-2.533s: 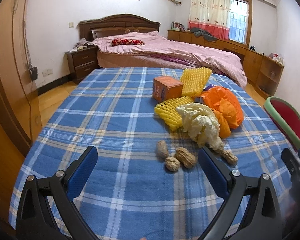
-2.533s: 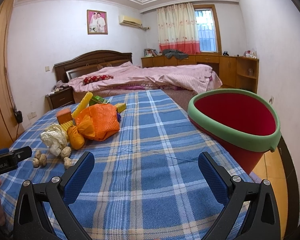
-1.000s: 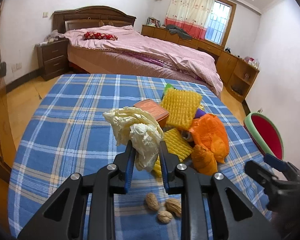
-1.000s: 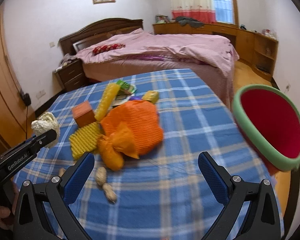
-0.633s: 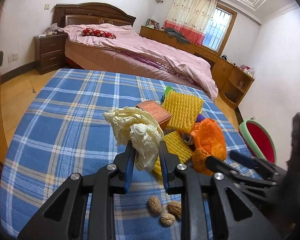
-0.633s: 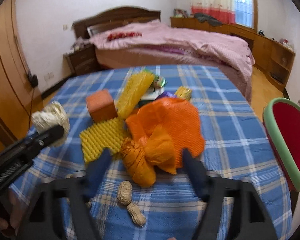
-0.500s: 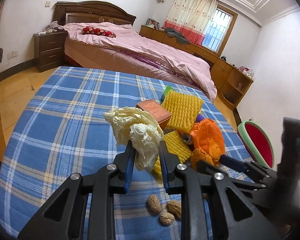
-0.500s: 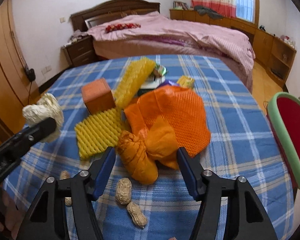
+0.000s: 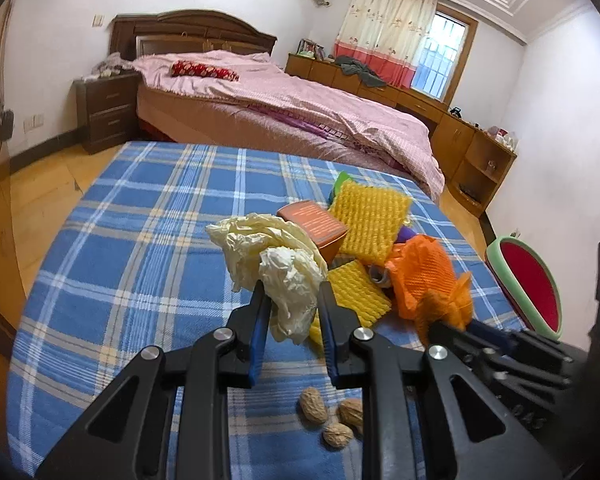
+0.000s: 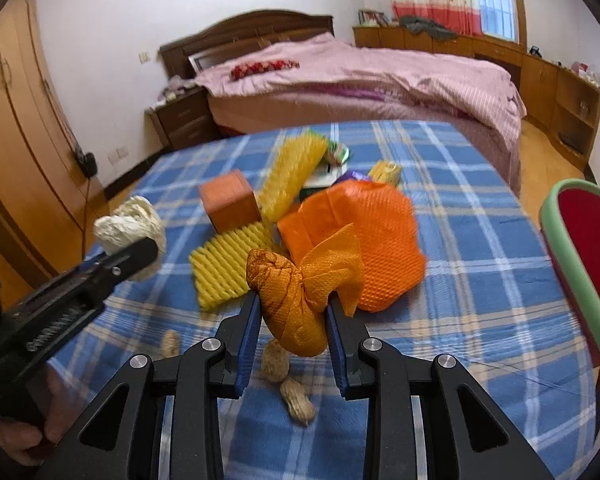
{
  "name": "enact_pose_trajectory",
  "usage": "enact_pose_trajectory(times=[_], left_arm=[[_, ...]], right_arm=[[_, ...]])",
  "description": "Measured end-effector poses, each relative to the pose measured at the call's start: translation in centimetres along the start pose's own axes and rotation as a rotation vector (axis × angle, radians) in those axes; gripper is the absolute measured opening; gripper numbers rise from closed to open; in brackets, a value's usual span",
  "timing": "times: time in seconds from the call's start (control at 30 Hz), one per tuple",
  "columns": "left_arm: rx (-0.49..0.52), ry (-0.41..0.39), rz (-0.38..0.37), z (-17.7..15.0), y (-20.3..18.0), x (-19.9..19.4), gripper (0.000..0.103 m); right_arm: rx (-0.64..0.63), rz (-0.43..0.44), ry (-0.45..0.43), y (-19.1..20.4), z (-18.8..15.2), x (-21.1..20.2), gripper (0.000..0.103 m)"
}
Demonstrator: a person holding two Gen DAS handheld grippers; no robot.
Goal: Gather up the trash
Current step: 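Grasp the crumpled white paper with the left tool while the right tool grasps the orange mesh bag, then carry both items over the red bin and open both tools to drop them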
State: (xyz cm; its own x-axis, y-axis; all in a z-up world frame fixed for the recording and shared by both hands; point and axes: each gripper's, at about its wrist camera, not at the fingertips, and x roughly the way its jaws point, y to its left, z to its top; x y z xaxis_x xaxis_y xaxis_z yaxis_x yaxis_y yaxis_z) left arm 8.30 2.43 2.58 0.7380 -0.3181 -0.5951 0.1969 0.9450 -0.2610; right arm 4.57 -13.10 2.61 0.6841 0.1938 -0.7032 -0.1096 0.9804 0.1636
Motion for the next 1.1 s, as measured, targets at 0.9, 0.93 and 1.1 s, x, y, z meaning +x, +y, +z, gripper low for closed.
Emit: enact_pose_trajectory(times=[0.9,0.93,1.1], left_arm=[[0.226,0.085,-0.307,1.2,-16.6,-1.0,0.023],[0.235,0.091,-0.321,1.2,-17.4,-0.8,0.023],[0.309,0.107,-0.374,1.1,-22.5,0.9,0.023]], right_arm=[[0.259,-0.182,-0.209,-15.2,-1.5,-13.0,0.032],[0.271,-0.194,-0.214,-16.0,-1.7,-13.2,0.032],[0.341,-0.242,-0.226,-20.1,-2.7,-14.0,0.032]])
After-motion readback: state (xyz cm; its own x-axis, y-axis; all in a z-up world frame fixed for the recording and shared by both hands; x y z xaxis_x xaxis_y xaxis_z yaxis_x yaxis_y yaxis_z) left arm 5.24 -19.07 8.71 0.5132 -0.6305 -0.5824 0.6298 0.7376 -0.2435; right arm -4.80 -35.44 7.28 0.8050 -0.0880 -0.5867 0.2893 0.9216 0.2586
